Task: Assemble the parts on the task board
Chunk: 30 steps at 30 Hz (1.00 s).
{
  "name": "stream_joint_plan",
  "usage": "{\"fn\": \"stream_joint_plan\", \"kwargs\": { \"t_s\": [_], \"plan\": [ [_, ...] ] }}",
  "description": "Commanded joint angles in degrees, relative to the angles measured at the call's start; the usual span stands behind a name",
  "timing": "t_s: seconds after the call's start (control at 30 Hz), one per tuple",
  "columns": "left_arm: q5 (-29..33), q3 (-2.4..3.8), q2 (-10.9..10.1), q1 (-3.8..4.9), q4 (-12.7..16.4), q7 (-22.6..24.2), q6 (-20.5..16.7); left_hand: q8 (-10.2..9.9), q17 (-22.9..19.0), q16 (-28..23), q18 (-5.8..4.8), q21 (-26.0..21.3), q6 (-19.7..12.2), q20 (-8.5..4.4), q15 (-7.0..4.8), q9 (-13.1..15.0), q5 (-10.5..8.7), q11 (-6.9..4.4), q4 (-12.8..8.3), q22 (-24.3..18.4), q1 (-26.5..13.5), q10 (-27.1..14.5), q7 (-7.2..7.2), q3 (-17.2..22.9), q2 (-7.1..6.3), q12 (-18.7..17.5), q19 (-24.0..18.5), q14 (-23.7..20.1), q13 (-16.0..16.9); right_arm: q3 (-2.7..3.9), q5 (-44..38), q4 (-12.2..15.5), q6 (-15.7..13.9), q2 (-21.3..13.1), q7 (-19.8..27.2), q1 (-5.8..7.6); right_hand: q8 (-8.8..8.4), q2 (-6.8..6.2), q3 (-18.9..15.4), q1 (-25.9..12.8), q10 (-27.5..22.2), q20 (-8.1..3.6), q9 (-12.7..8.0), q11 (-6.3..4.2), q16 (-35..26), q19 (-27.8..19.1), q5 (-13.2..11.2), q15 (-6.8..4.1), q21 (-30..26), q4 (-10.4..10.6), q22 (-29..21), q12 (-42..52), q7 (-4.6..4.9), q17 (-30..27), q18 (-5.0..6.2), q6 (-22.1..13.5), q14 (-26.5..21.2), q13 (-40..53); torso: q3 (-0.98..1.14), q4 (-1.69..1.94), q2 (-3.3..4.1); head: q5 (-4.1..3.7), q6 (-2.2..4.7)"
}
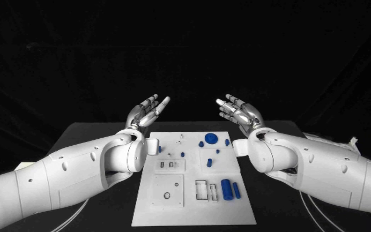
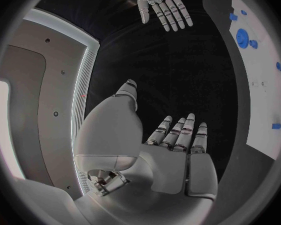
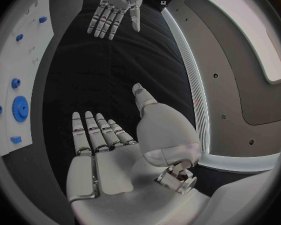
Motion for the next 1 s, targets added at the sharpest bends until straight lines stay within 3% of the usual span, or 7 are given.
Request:
{"fn": "stream_joint_plan", "kwargs": {
  "t_s": [0.03,0.3,0.33,0.43,0.53,0.83,1.0],
  "plan": [
    [1.08,0.00,0.16,0.13,-0.12,0.36,4.51,0.56,0.24,0.55,1.27,0.54,1.83,0.95,0.46,0.20,0.43,0.63,0.82,0.18,2.82,1.69,7.74,0.50,0.38,0.40,0.47,1.84,0.24,0.10,-5.79,-0.94,11.64,0.32,-3.76,0.29,0.61,0.32,0.68,4.48,4.25,0.40,0.35,0.82,0.52,3.89,0.34,0.70,0.90,-2.02,0.50,0.61,7.80,0.34,1.29,3.34,4.09,0.33,-0.02,-0.01,-0.01,0.00,0.00],
    [1.08,0.00,0.16,0.13,-0.12,0.36,4.51,2.74,2.07,3.84,0.70,3.24,13.27,0.93,1.09,1.36,1.06,1.44,0.28,1.62,5.68,15.49,8.45,2.89,2.95,2.56,6.98,16.92,1.34,0.25,-7.59,-2.04,15.74,0.60,-5.12,0.67,2.41,0.40,1.96,9.45,22.92,0.40,1.55,0.50,2.04,17.72,0.19,0.18,3.87,-5.89,1.83,2.48,6.93,1.34,5.04,18.17,21.77,1.41,-0.02,-0.01,-0.01,0.00,0.00],
    [5.09,0.01,-1.13,0.12,-0.57,3.91,4.17,3.38,2.50,4.80,1.03,4.53,16.45,0.92,0.72,1.65,0.96,1.13,0.02,2.27,6.35,19.03,8.21,3.15,3.41,3.08,10.12,20.98,1.55,0.27,-17.77,-4.82,9.60,-0.33,-1.12,0.80,2.80,0.40,2.19,10.13,27.45,0.38,1.76,0.05,2.51,20.10,0.20,-0.25,4.54,-6.42,2.06,3.01,6.53,1.56,5.56,21.33,25.90,1.64,-0.04,-0.01,0.06,-0.12,-0.28],
    [5.49,0.01,-1.72,0.13,-0.50,4.36,4.89,5.41,3.21,7.21,2.93,11.76,26.24,0.86,-1.18,2.51,0.74,-0.45,-0.89,5.70,7.73,33.08,7.23,3.28,4.22,5.68,27.34,28.01,2.56,0.30,-20.14,-5.56,8.82,-0.26,-0.71,0.83,4.24,0.49,3.10,11.62,33.58,0.14,2.44,-1.57,3.89,24.82,-0.02,-1.96,6.59,-7.80,2.56,4.12,5.63,1.74,7.04,31.41,31.96,1.70,-0.07,-0.05,0.07,-0.02,-0.41],
    [5.36,0.01,-2.67,0.16,-0.06,4.04,6.19,6.66,3.88,9.62,4.39,16.07,33.79,-0.02,-3.51,2.89,0.67,-2.14,-1.96,7.07,8.62,39.25,6.05,2.91,4.77,7.05,37.40,35.52,2.59,0.34,-23.17,-6.20,8.94,-0.16,-0.97,0.88,4.29,0.44,4.11,11.70,37.26,-0.82,2.37,-2.42,4.40,28.54,-0.36,-3.33,8.01,-8.74,2.69,4.03,5.06,1.61,7.05,37.38,36.50,1.45,-0.12,-0.20,0.26,0.12,-0.25],
    [3.57,0.02,-6.62,0.38,4.17,2.45,8.48,5.48,3.75,9.18,4.36,16.41,39.15,-2.29,-5.63,1.96,0.79,-3.83,-5.44,5.62,11.60,45.45,4.66,4.66,5.43,5.61,45.44,42.90,2.01,0.66,-36.74,-7.00,8.57,-0.66,-4.10,2.00,3.39,-0.52,8.48,10.99,44.54,-3.96,2.29,-4.56,4.80,35.70,0.36,-6.16,10.54,-11.25,2.70,3.03,3.65,1.95,7.18,43.16,45.30,1.54,-0.16,0.28,1.73,-0.27,0.32],
    [3.36,0.07,-9.30,0.55,8.54,2.12,10.18,4.65,4.53,9.15,4.36,16.56,40.56,-3.15,-6.49,1.92,0.78,-4.43,-5.86,5.08,11.26,47.29,4.24,4.95,5.07,4.66,48.50,45.95,2.07,1.23,-49.57,-6.79,10.16,-1.57,-9.77,3.07,3.14,-2.76,10.52,11.54,49.78,-6.79,2.41,-6.30,6.30,41.67,-0.17,-8.65,13.78,-11.28,3.74,2.97,2.48,3.23,7.12,46.19,52.35,1.81,-0.26,1.24,3.57,-1.21,0.93]
  ]
}}
